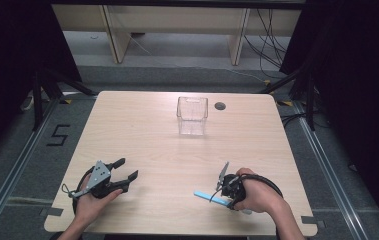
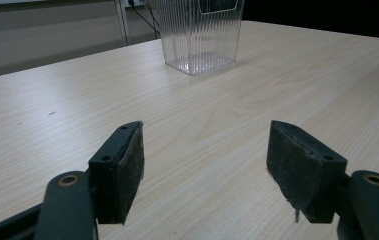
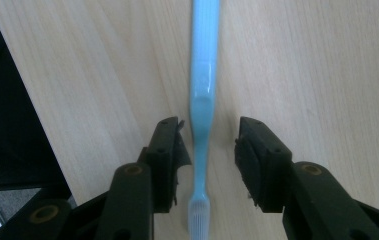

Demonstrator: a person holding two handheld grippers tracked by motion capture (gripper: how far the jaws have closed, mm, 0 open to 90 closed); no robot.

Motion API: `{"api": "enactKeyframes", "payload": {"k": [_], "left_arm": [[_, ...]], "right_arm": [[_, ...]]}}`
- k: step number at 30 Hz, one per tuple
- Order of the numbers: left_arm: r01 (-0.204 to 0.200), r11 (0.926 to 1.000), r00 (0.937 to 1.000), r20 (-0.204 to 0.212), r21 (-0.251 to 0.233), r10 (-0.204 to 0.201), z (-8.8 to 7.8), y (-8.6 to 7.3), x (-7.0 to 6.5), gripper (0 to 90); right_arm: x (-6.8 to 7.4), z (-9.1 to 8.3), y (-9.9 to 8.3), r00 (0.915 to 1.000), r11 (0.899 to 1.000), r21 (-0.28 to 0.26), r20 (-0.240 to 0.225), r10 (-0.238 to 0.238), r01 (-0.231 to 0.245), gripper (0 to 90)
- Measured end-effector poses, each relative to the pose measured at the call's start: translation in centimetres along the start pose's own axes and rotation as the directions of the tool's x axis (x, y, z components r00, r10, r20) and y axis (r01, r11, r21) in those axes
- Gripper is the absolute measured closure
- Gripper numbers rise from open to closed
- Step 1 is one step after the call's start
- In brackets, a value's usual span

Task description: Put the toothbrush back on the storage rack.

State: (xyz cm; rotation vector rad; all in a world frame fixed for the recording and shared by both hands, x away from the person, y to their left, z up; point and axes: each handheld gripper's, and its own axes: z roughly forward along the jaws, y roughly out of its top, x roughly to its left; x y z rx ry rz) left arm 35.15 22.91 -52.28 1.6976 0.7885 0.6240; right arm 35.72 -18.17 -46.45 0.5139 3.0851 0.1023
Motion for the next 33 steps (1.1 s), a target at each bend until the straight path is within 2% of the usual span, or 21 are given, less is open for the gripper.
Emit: {"api": "enactKeyframes", "payload": {"k": [3, 4, 5, 9, 13, 14, 15, 17, 20, 22, 23, 24, 27, 28, 30, 33], "left_arm": [[0.009, 0.9999, 0.9999, 0.006, -0.014, -0.009, 0.2, 0.0, 0.1, 30.9], [0.010, 0.9998, 0.9999, 0.006, -0.014, -0.010, 0.2, 0.0, 0.1, 30.9], [0.009, 0.9999, 0.9999, 0.006, -0.014, -0.009, 0.2, 0.0, 0.1, 30.9], [0.007, 0.9999, 1.0000, 0.006, -0.014, -0.007, 0.1, -0.1, 0.0, 30.9], [0.002, 1.0000, 1.0000, 0.001, -0.002, -0.002, 0.0, 0.0, 0.0, 30.9], [0.003, 1.0000, 1.0000, 0.002, -0.002, -0.003, 0.0, 0.0, 0.0, 30.9], [0.003, 1.0000, 1.0000, 0.002, -0.002, -0.003, 0.0, 0.0, 0.0, 31.0], [0.004, 1.0000, 1.0000, 0.002, -0.002, -0.004, 0.0, 0.0, 0.0, 31.0], [0.004, 1.0000, 1.0000, 0.003, -0.001, -0.004, 0.0, 0.0, 0.0, 31.1], [0.003, 1.0000, 1.0000, 0.003, -0.002, -0.003, 0.0, 0.0, 0.0, 31.1], [0.003, 1.0000, 1.0000, 0.003, -0.002, -0.003, 0.0, 0.0, 0.0, 31.1], [0.002, 1.0000, 1.0000, 0.003, -0.002, -0.002, 0.0, 0.0, 0.0, 31.1], [0.001, 1.0000, 1.0000, 0.004, -0.002, 0.000, 0.0, 0.0, 0.0, 31.2], [-0.001, 1.0000, 1.0000, 0.004, -0.002, 0.001, 0.0, 0.0, 0.0, 31.2], [-0.002, 1.0000, 1.0000, 0.005, -0.002, 0.002, 0.0, 0.0, 0.0, 31.2], [-0.001, 1.0000, 1.0000, 0.006, -0.004, 0.001, 0.0, 0.0, 0.0, 31.3]], "right_arm": [[0.1, 0.1, 0.6, 1.0000, 1.000, 0.001, 0.008, 0.007, -0.007, 64.2], [0.0, 0.1, 0.7, 0.9999, 1.000, 0.000, 0.007, -0.010, 0.010, 64.7], [0.2, 0.1, 0.8, 0.9996, 1.000, 0.009, 0.004, 0.029, -0.029, 65.6], [0.2, 0.0, 1.2, 0.9997, 1.000, 0.010, 0.005, 0.024, -0.024, 66.9], [0.3, 0.2, 2.2, 1.0000, 0.998, 0.058, 0.006, 0.004, -0.004, 69.5], [0.3, 0.3, 2.4, 1.0000, 0.998, 0.064, -0.009, 0.003, -0.002, 69.6], [0.4, 0.3, 2.6, 0.9996, 0.997, 0.073, -0.011, 0.026, -0.025, 69.6], [0.3, 0.5, 3.0, 0.9998, 0.997, 0.074, -0.017, 0.006, -0.005, 69.9], [0.2, 0.7, 3.3, 0.9994, 0.996, 0.086, -0.017, 0.030, -0.028, 70.9], [0.1, 0.8, 3.5, 0.9993, 0.996, 0.089, -0.020, 0.032, -0.030, 72.5], [0.0, 0.8, 3.6, 0.9996, 0.996, 0.092, -0.023, 0.014, -0.011, 73.2], [0.1, 0.9, 3.7, 0.9993, 0.995, 0.094, -0.020, 0.031, -0.029, 73.7], [0.2, 1.0, 3.8, 0.9994, 0.994, 0.109, -0.018, 0.030, -0.028, 74.6], [0.1, 1.1, 3.8, 0.9998, 0.994, 0.111, -0.017, 0.015, -0.013, 74.8], [0.2, 1.2, 3.8, 0.9994, 0.992, 0.119, -0.014, 0.033, -0.031, 75.7], [0.1, 1.6, 3.8, 0.9994, 0.995, 0.096, -0.029, 0.017, -0.014, 77.3]]}}
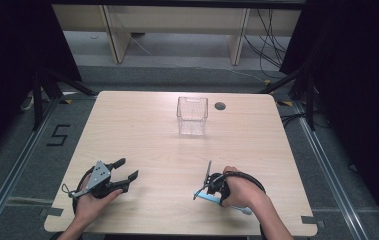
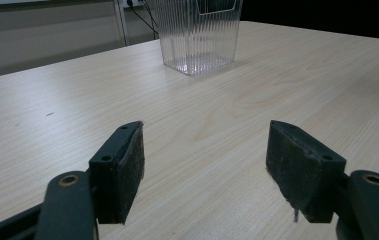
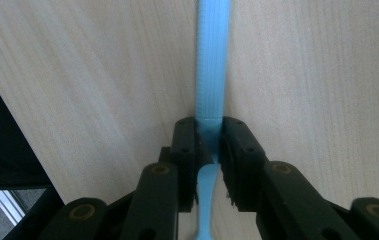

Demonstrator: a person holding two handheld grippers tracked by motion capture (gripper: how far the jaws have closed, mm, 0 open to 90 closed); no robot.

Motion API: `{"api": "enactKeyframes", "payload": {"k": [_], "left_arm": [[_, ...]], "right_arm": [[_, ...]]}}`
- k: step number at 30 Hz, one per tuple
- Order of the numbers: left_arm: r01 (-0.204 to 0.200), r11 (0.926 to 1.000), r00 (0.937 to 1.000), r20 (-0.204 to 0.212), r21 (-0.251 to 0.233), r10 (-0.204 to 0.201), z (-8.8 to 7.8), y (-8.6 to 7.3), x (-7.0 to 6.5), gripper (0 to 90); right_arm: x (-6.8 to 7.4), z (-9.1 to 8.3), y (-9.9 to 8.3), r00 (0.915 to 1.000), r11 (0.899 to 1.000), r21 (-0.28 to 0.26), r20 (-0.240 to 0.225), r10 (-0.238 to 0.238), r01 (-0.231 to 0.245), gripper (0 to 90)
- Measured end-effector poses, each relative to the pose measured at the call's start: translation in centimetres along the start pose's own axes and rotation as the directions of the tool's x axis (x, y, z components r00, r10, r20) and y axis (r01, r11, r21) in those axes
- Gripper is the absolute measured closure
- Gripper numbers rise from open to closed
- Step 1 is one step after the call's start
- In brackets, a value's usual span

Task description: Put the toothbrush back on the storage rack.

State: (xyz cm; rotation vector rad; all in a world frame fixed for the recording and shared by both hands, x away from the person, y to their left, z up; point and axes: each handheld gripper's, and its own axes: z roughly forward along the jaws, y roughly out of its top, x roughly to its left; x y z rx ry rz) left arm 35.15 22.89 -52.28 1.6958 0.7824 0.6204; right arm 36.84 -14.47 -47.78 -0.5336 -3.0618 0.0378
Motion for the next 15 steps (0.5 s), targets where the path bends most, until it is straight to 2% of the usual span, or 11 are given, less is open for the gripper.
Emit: {"api": "enactKeyframes", "payload": {"k": [1, 7, 9, 11, 12, 14, 15], "left_arm": [[0.000, 1.0000, 1.0000, 0.000, 0.000, 0.000, 0.00, 0.00, 0.00, 31.3], [-0.004, 1.0000, 1.0000, 0.007, 0.003, 0.004, -0.02, 0.00, -0.03, 31.7], [-0.010, 0.9999, 0.9998, 0.014, 0.007, 0.010, 0.00, 0.01, -0.06, 32.8], [-0.009, 1.0000, 0.9994, 0.034, 0.002, 0.008, 0.14, -0.01, -0.15, 34.5], [-0.018, 0.9996, 0.9992, 0.037, 0.020, 0.018, 0.02, 0.12, -0.26, 35.2], [-0.025, 0.9996, 0.9974, 0.067, 0.011, 0.024, 0.10, 0.42, -0.55, 36.9], [-0.035, 0.9992, 0.9959, 0.083, 0.018, 0.034, 0.07, 0.74, -0.81, 37.5]], "right_arm": [[0.14, -0.05, 0.03, 0.9998, 1.000, 0.005, 0.002, 0.020, -0.020, 77.3], [0.24, -0.05, 0.05, 0.9997, 1.000, 0.006, 0.012, 0.023, -0.023, 78.4], [0.36, -0.23, 0.09, 0.9994, 1.000, 0.027, 0.034, 0.006, -0.007, 78.7], [0.33, -0.06, -0.01, 0.9998, 1.000, 0.006, 0.019, -0.003, 0.003, 78.9], [0.28, -0.07, -0.07, 0.9998, 1.000, 0.001, 0.015, -0.009, 0.009, 78.9], [0.13, -0.26, -0.06, 0.9986, 0.999, 0.016, 0.024, -0.047, 0.047, 78.9], [0.11, -0.34, -0.07, 0.9986, 0.999, 0.018, 0.018, -0.049, 0.048, 78.9]]}}
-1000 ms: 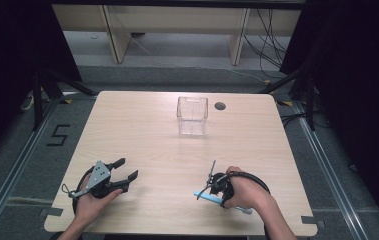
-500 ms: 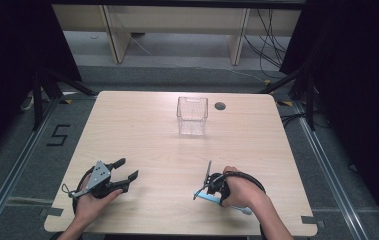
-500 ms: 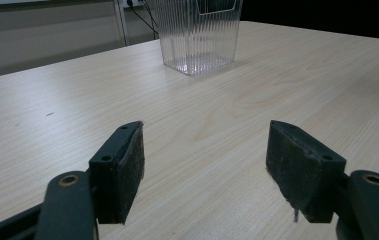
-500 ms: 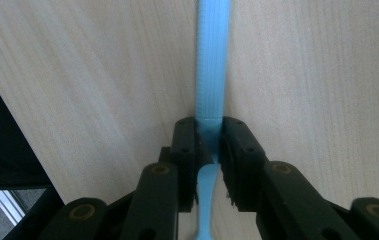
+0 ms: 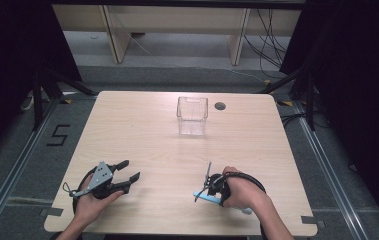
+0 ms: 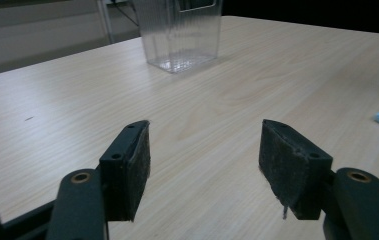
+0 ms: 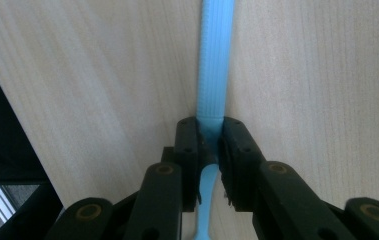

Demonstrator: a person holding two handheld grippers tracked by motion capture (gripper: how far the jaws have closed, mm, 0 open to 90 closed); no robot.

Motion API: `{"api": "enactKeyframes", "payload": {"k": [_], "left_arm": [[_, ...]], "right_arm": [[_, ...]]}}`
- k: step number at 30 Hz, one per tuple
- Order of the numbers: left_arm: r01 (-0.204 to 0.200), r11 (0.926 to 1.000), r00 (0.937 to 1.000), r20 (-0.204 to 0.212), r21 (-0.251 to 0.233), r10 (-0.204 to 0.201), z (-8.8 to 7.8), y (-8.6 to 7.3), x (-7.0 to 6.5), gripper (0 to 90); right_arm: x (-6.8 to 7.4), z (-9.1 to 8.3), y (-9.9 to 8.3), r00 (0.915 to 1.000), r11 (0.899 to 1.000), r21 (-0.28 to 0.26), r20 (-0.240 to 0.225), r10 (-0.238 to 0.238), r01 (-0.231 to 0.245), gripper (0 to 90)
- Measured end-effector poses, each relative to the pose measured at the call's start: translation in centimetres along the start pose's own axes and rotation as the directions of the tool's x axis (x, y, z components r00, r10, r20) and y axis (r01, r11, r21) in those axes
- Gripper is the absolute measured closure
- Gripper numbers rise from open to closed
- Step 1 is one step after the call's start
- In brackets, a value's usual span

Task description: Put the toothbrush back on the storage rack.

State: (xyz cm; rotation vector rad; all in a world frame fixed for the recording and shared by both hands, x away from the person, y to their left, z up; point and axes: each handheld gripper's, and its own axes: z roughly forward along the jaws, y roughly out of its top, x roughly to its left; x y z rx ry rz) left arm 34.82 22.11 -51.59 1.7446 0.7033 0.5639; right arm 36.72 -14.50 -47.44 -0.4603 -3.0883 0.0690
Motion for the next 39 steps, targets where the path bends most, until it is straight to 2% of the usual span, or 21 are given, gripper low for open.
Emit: {"api": "enactKeyframes", "payload": {"k": [2, 4, 7, 8, 11, 14, 16, 17, 20, 21, 23, 26, 28, 30, 31, 33, 34, 35, 36, 37, 39], "left_arm": [[-0.015, 0.9999, 0.9993, 0.034, -0.007, 0.015, 0.2, 0.4, -0.4, 39.1], [-0.045, 0.9989, 0.9957, 0.081, 0.013, 0.044, 0.4, 1.0, -1.0, 40.2], [-0.087, 0.9957, 0.9827, 0.167, 0.031, 0.081, 1.0, 1.6, -2.1, 41.9], [-0.099, 0.9946, 0.9777, 0.190, 0.034, 0.090, 1.2, 1.7, -2.4, 42.1], [-0.143, 0.9890, 0.9514, 0.280, 0.037, 0.128, 2.0, 2.2, -3.3, 43.0], [-0.180, 0.9827, 0.9283, 0.338, 0.045, 0.154, 2.6, 2.7, -4.2, 44.6], [-0.200, 0.9783, 0.9131, 0.372, 0.054, 0.166, 3.0, 3.1, -4.7, 45.6], [-0.208, 0.9766, 0.9090, 0.380, 0.057, 0.171, 3.1, 3.2, -5.0, 46.4], [-0.237, 0.9701, 0.8853, 0.423, 0.053, 0.193, 3.9, 3.5, -5.8, 47.5], [-0.238, 0.9700, 0.8831, 0.427, 0.051, 0.194, 4.0, 3.6, -6.0, 48.0], [-0.257, 0.9651, 0.8661, 0.455, 0.050, 0.208, 4.3, 3.9, -6.3, 48.9], [-0.269, 0.9621, 0.8477, 0.485, 0.043, 0.216, 4.8, 4.1, -6.8, 50.1], [-0.286, 0.9569, 0.8352, 0.502, 0.048, 0.225, 5.1, 4.2, -7.0, 51.3], [-0.293, 0.9551, 0.8279, 0.511, 0.043, 0.231, 5.3, 4.2, -7.1, 52.5], [-0.299, 0.9533, 0.8234, 0.517, 0.044, 0.234, 5.4, 4.3, -7.1, 53.5], [-0.305, 0.9515, 0.8167, 0.525, 0.040, 0.240, 5.6, 4.3, -7.1, 55.6], [-0.303, 0.9522, 0.8144, 0.530, 0.042, 0.236, 5.6, 4.3, -7.2, 56.6], [-0.312, 0.9494, 0.8045, 0.541, 0.035, 0.244, 5.8, 4.3, -7.1, 57.4], [-0.307, 0.9507, 0.8023, 0.549, 0.043, 0.234, 5.9, 4.3, -7.3, 58.3], [-0.332, 0.9420, 0.7935, 0.554, 0.048, 0.252, 5.9, 4.3, -7.1, 59.0], [-0.338, 0.9397, 0.7824, 0.570, 0.050, 0.251, 6.1, 4.3, -7.1, 60.5]], "right_arm": [[0.1, -0.4, 0.1, 0.9999, 1.000, -0.002, 0.004, 0.010, -0.010, 79.0], [-0.1, -0.8, 0.2, 0.9996, 1.000, -0.012, 0.004, -0.027, 0.027, 79.0], [0.2, -1.5, 0.6, 0.9994, 0.999, -0.031, 0.001, -0.035, 0.035, 79.0], [0.2, -1.9, 0.9, 0.9980, 0.997, -0.038, 0.004, -0.063, 0.063, 79.0], [0.4, -2.6, 1.4, 0.9952, 0.993, -0.061, 0.005, -0.098, 0.098, 79.0], [0.7, -3.3, 1.9, 0.9942, 0.992, -0.069, -0.003, -0.107, 0.107, 79.0], [0.7, -3.6, 2.2, 0.9919, 0.989, -0.081, 0.005, -0.127, 0.127, 79.0], [0.9, -3.9, 2.3, 0.9945, 0.992, -0.077, -0.001, -0.105, 0.105, 79.0], [0.9, -4.4, 2.9, 0.9890, 0.985, -0.088, 0.007, -0.148, 0.148, 79.0], [1.1, -4.6, 3.1, 0.9883, 0.984, -0.091, 0.008, -0.152, 0.152, 79.0], [1.2, -4.9, 3.3, 0.9867, 0.981, -0.102, 0.008, -0.162, 0.162, 79.0], [1.4, -5.3, 3.7, 0.9848, 0.979, -0.104, 0.006, -0.174, 0.173, 79.0], [1.2, -5.6, 3.9, 0.9763, 0.970, -0.111, 0.026, -0.215, 0.217, 79.0], [1.3, -5.8, 4.1, 0.9780, 0.973, -0.099, 0.020, -0.208, 0.209, 79.0], [1.1, -5.7, 4.3, 0.9666, 0.959, -0.121, 0.035, -0.254, 0.256, 79.0], [1.4, -5.8, 4.4, 0.9722, 0.967, -0.104, 0.022, -0.233, 0.234, 79.0], [1.3, -5.8, 4.6, 0.9632, 0.956, -0.115, 0.039, -0.266, 0.269, 79.0], [1.6, -5.9, 4.7, 0.9701, 0.965, -0.102, 0.019, -0.242, 0.243, 79.0], [1.6, -5.8, 4.7, 0.9691, 0.964, -0.104, 0.021, -0.246, 0.247, 79.0], [1.7, -5.8, 4.9, 0.9681, 0.963, -0.104, 0.011, -0.250, 0.250, 79.0], [1.8, -5.8, 5.1, 0.9641, 0.958, -0.105, 0.012, -0.265, 0.265, 79.0]]}}
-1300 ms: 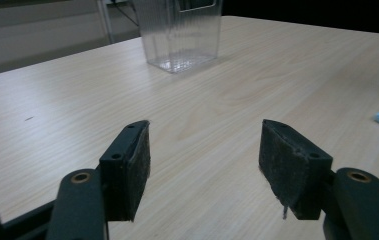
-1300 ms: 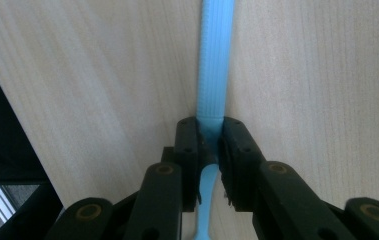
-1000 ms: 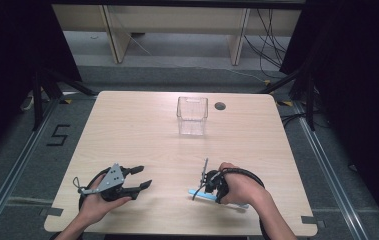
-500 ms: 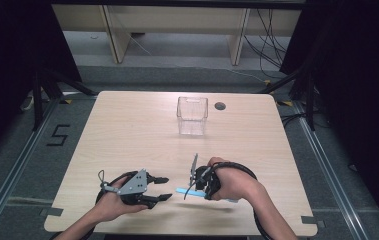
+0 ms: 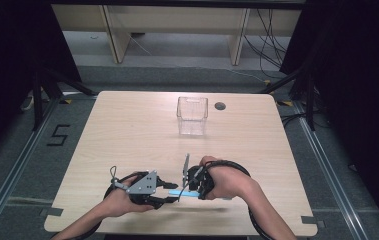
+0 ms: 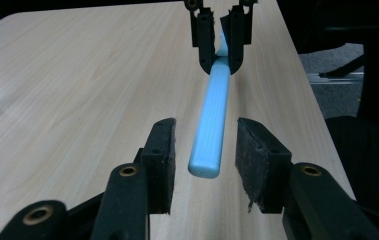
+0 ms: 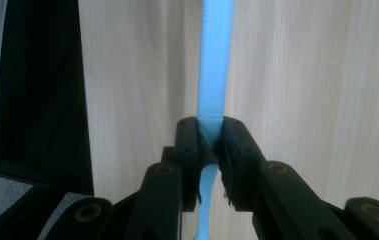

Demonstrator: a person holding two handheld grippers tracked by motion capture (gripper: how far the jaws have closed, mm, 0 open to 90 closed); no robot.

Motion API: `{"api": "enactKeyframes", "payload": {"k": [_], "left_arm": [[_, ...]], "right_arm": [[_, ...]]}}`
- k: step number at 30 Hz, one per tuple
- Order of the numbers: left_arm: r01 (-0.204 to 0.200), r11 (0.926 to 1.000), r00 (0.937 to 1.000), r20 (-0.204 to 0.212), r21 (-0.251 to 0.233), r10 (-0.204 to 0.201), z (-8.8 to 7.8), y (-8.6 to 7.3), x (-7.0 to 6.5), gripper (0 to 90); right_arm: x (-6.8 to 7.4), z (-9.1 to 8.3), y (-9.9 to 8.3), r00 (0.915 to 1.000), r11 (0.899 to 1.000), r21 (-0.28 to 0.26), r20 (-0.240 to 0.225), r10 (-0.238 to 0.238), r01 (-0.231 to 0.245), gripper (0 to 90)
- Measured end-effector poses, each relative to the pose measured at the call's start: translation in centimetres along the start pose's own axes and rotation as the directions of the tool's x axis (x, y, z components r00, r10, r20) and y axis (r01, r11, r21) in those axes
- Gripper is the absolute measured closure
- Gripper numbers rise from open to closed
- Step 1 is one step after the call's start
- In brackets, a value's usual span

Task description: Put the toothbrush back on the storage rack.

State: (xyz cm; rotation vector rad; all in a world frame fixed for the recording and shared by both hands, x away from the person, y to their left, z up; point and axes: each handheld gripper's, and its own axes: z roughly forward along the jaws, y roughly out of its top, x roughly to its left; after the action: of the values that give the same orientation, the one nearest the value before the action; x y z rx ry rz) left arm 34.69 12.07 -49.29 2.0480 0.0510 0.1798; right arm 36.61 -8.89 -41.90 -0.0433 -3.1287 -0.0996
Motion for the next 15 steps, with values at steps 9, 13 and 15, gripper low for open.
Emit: {"api": "enactKeyframes", "payload": {"k": [9, 13, 15], "left_arm": [[-0.006, 1.0000, 0.9986, 0.052, 0.007, 0.006, 0.7, 0.0, -0.1, 70.1], [-0.031, 0.9995, 0.9972, 0.069, 0.012, 0.030, 0.8, 0.1, 0.0, 73.3], [-0.034, 0.9993, 0.9969, 0.071, 0.012, 0.033, 0.8, 0.1, 0.0, 74.5]], "right_arm": [[0.2, -0.2, 0.9, 0.9994, 0.999, -0.005, -0.002, -0.034, 0.034, 79.0], [0.3, -0.1, 1.4, 0.9986, 0.999, -0.003, -0.013, -0.050, 0.050, 79.0], [0.4, -0.1, 1.6, 0.9992, 0.999, 0.012, -0.014, -0.038, 0.039, 79.0]]}}
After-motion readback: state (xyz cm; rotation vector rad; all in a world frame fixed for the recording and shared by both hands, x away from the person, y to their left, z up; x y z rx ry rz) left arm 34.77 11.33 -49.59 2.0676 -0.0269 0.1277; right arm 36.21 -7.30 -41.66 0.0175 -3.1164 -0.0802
